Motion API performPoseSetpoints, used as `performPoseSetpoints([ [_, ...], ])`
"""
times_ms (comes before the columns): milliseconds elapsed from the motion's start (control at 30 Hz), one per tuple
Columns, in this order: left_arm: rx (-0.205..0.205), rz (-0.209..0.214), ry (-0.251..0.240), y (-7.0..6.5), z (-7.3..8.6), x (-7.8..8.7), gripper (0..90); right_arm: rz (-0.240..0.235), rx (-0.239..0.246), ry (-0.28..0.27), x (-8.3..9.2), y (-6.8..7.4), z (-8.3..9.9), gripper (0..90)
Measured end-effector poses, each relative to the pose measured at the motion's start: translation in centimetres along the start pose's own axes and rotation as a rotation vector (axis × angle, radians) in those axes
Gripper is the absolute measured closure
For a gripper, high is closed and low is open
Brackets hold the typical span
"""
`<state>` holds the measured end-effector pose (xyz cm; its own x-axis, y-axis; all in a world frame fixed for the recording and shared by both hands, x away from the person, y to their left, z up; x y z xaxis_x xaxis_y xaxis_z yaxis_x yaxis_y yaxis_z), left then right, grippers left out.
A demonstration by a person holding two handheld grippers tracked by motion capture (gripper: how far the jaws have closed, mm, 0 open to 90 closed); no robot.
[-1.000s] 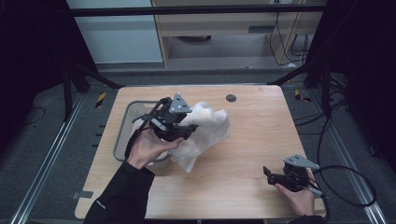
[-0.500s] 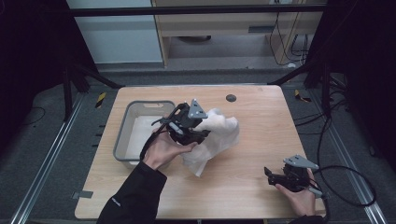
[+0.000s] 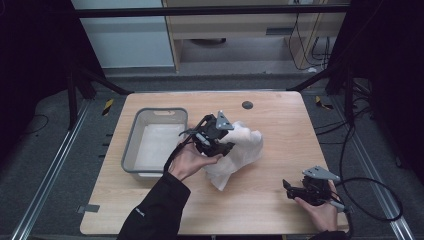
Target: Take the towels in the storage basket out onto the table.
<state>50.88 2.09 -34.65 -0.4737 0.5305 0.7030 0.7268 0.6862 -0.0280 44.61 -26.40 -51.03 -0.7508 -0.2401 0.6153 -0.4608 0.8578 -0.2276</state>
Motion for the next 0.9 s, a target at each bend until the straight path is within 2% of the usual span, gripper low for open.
performPoseSetpoints([
  [133,0.003,-0.011,-0.002,0.1,0.4,-1.1,60.2,0.001,0.002,0.001,0.0,0.0,0.0,11.0],
  [200,0.011,-0.014,0.016,0.4,0.9,-2.1,60.0,0.001,0.005,0.003,0.0,0.0,0.0,11.0],
  [233,0.011,-0.014,0.016,0.4,0.9,-2.1,59.9,0.001,0.005,0.003,0.0,0.0,0.0,11.0],
  [267,0.020,-0.012,0.025,0.7,1.5,-3.0,59.9,0.000,0.004,0.004,0.0,0.0,0.0,11.0],
  [400,0.027,-0.015,0.036,1.1,2.3,-4.1,59.1,0.001,0.007,0.004,-0.1,0.0,0.0,11.0],
  [900,0.035,-0.033,0.057,1.8,4.3,-6.1,52.1,-0.002,0.002,0.005,0.0,0.1,0.0,11.0],
])
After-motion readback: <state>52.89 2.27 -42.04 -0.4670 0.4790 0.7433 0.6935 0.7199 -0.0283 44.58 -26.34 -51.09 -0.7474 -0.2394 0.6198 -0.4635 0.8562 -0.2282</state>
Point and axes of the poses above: each handheld gripper's, and its own axes: x roughly backward along the jaws, z roughly out of its underside, y roughly to its left, the point moved 4 cm from there along -x, roughly forward along the jaws, and after that the axes turned 15 degrees about x, right-handed, at the moved point
